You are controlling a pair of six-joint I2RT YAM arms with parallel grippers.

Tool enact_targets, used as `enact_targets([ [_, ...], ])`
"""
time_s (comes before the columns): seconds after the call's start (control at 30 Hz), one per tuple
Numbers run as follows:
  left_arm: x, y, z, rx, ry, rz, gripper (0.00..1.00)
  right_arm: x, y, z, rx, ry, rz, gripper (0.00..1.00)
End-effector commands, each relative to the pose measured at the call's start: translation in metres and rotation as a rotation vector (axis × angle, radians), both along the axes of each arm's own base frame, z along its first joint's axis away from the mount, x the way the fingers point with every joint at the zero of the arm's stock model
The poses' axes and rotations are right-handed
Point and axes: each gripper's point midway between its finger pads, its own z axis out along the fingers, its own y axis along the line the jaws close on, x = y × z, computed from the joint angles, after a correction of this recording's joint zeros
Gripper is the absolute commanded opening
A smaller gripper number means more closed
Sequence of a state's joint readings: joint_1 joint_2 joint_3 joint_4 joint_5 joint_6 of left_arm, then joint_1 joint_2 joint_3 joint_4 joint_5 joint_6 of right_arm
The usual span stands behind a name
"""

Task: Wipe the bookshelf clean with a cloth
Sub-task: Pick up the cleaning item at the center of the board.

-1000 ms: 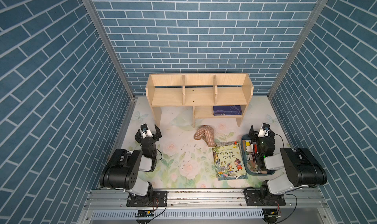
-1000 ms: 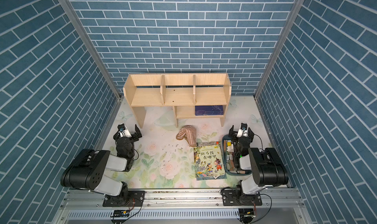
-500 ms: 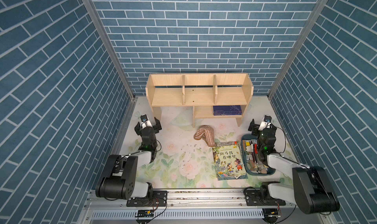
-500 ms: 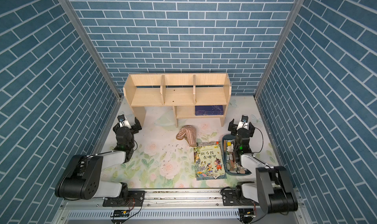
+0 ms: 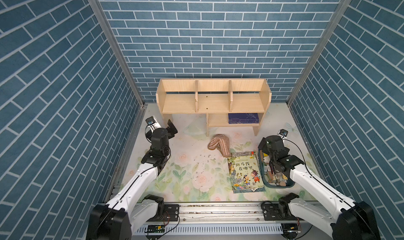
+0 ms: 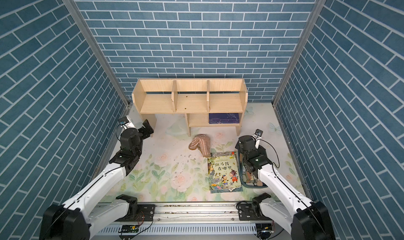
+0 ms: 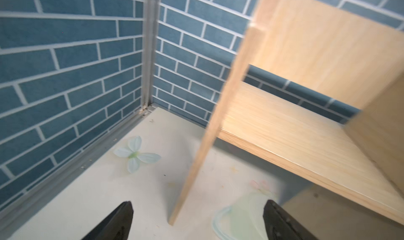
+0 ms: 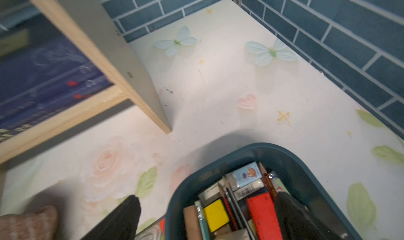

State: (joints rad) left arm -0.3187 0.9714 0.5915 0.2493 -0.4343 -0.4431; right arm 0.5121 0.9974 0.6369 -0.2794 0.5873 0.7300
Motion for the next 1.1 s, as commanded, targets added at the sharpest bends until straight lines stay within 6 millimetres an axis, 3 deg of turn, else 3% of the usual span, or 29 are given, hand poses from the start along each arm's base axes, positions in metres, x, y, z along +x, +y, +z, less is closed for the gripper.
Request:
enact_targets([
  [0.0,-0.026,-0.041,-0.020,-0.034,0.052,-0.101,0.94,-0.026,-0.010,-0.003,-0.033,0.015,-0.054,1.00],
  [0.13,-0.050,-0.119,-0.032,-0.031,0.047,-0.277,0.92,-0.024,0.044,0.002,0.185,-0.065,0.219,0.96],
  [0.23,-0.053,-0.151,-0.025,0.004,0.051,-0.316,0.85,-0.019,0.096,0.007,0.219,-0.037,0.405,0.89],
  [0.3,-0.049,-0.164,-0.002,-0.013,0.027,-0.355,0.80,-0.019,0.128,0.000,0.156,0.013,0.481,0.87],
  [0.4,-0.046,-0.168,0.054,0.009,-0.048,-0.374,0.79,-0.026,0.173,-0.006,0.111,0.031,0.589,0.87],
  [0.5,-0.046,-0.153,0.102,0.064,-0.112,-0.332,0.89,-0.024,0.205,-0.020,0.154,0.046,0.652,0.86],
  [0.6,-0.034,-0.119,0.130,0.057,-0.114,-0.228,0.96,-0.016,0.232,-0.037,0.179,0.065,0.697,0.83],
  [0.73,-0.011,-0.070,0.134,0.026,-0.076,-0.126,0.99,-0.008,0.253,-0.054,0.186,0.081,0.732,0.75],
  [0.83,-0.002,-0.031,0.136,-0.030,-0.075,-0.042,0.99,-0.004,0.259,-0.069,0.173,0.112,0.734,0.60],
  [0.9,0.001,-0.019,0.136,-0.024,-0.086,-0.026,1.00,-0.004,0.259,-0.079,0.164,0.129,0.733,0.35],
  [1.0,0.010,-0.002,0.126,-0.021,-0.065,0.019,1.00,-0.003,0.257,-0.078,0.152,0.128,0.726,0.00],
  [1.07,0.018,0.012,0.119,-0.034,-0.050,0.051,1.00,-0.001,0.255,-0.069,0.137,0.109,0.718,0.00],
])
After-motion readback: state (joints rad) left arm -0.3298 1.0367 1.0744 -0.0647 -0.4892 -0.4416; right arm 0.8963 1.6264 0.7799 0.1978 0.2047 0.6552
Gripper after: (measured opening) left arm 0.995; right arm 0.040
